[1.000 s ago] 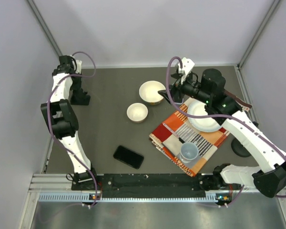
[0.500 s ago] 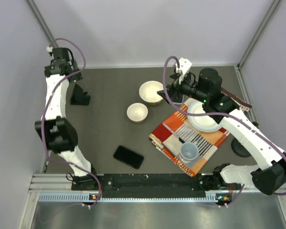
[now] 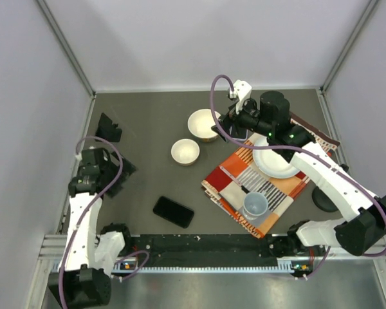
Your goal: Place the phone on the phone stand
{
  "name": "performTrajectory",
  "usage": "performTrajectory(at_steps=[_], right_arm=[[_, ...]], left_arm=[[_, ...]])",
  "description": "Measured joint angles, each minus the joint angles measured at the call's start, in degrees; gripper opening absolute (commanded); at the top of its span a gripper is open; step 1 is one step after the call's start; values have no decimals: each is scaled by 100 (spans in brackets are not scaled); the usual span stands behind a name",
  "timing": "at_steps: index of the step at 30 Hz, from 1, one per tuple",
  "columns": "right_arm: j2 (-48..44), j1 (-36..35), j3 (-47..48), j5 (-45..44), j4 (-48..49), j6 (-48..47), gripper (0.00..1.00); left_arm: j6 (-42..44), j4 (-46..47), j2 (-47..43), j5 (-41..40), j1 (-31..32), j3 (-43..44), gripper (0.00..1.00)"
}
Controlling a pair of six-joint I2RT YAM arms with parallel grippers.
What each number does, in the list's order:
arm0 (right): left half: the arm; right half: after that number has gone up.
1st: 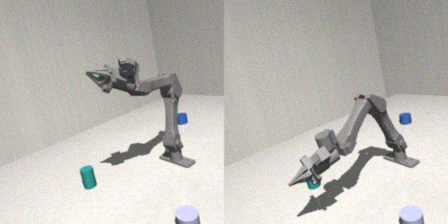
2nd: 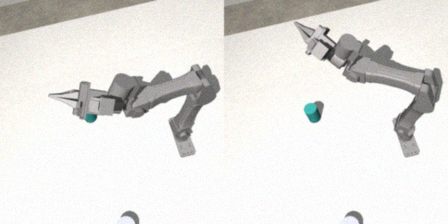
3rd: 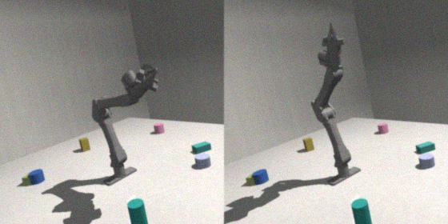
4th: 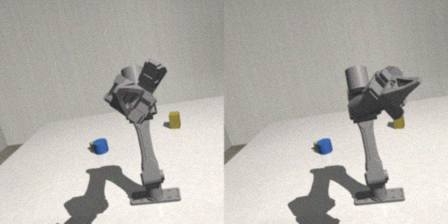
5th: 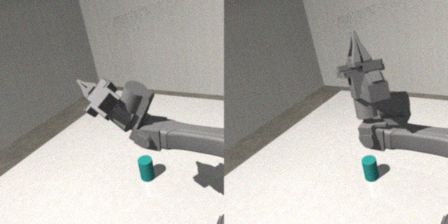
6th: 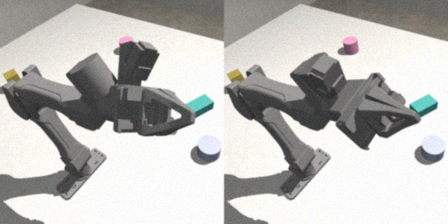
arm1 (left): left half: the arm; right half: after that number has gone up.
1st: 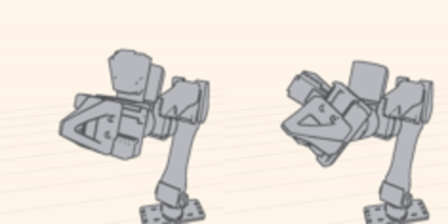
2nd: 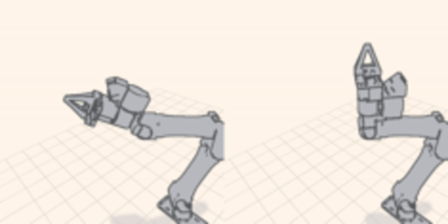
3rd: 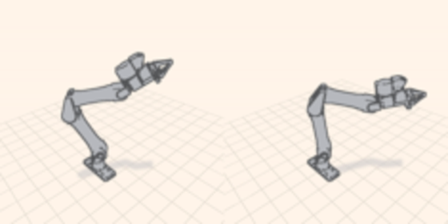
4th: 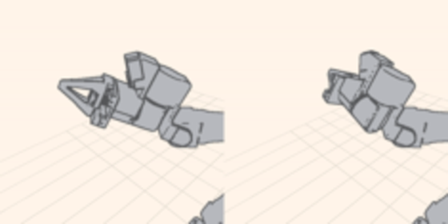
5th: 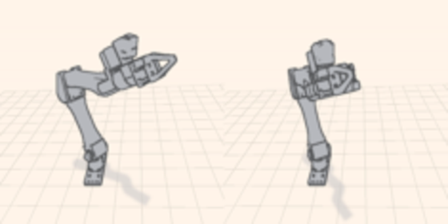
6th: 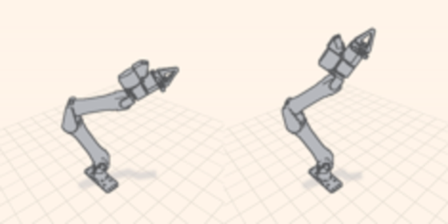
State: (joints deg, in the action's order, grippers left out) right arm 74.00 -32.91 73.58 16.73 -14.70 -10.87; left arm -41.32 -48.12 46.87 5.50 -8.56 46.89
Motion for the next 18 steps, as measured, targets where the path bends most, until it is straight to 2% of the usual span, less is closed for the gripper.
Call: performTrajectory(at_steps=[3, 9, 13, 15, 18], right_arm=[[0, 0, 0, 7, -13, 44, 99], [-44, -50, -2, 44, -52, 129, 99], [-162, -83, -9, -81, -92, 116, 99], [-214, -83, -9, -175, -92, 85, 99], [-245, -83, -11, -271, -94, 37, 99]], left_arm=[[-374, -133, 57, 350, 350, -605, 99], [-2070, -177, -431, 256, 2284, -1040, 99], [-3156, -481, 463, 114, 3053, -922, 99], [-3613, -837, 1316, -31, 3392, -518, 99], [-4059, -1021, 2013, -87, 3672, -39, 99]])
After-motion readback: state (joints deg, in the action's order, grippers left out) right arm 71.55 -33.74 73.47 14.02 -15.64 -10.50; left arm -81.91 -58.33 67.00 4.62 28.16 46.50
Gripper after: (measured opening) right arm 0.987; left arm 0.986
